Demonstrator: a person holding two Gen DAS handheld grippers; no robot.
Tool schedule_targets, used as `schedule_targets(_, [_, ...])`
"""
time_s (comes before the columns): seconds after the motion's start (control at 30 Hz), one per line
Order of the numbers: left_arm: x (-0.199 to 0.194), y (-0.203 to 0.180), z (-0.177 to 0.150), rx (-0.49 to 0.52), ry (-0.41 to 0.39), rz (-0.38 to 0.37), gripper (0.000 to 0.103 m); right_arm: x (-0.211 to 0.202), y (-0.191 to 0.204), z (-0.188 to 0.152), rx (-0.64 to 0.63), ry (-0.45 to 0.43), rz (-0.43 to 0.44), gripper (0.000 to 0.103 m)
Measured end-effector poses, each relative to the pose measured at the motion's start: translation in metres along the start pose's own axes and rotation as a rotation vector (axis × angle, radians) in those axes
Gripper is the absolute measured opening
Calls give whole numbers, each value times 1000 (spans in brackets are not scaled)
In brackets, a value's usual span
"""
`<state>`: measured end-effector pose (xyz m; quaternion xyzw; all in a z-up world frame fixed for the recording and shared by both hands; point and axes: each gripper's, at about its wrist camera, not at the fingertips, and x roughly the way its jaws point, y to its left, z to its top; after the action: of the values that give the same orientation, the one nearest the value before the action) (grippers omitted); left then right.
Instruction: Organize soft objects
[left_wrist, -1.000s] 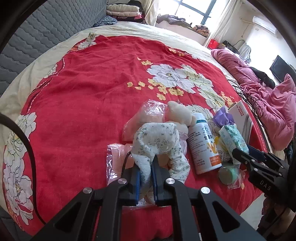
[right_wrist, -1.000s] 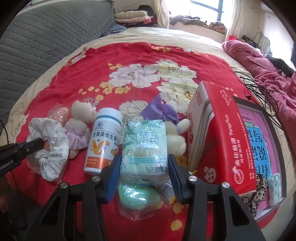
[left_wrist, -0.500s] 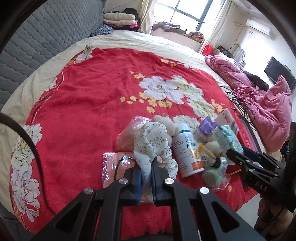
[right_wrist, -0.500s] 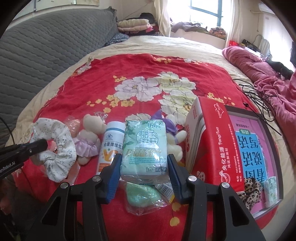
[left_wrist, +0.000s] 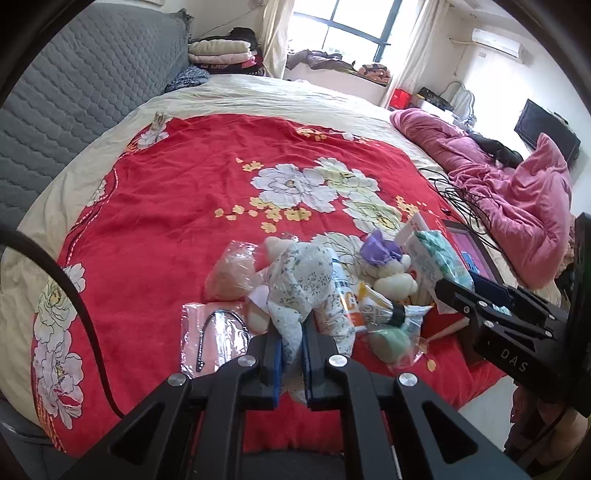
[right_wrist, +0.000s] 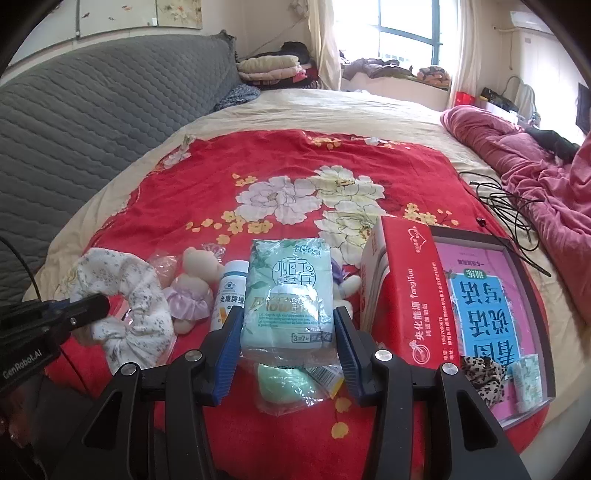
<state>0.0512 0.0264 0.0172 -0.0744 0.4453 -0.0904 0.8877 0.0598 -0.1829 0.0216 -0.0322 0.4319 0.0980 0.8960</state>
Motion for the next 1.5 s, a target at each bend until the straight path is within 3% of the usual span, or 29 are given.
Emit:
schedule_targets(0.63, [-34,-52,2,81,-36,14,9,-54,-23,1,26,-68,-12,50])
schedule_targets(0.97, [-39,-92,10,133,-46,-23,9,-77,-50,-2,69,-92,-39,50])
schedule_targets(1.5, [-16,-171,13,229,-4,-106,9,-103,-120,-18,173,-116,-138,50])
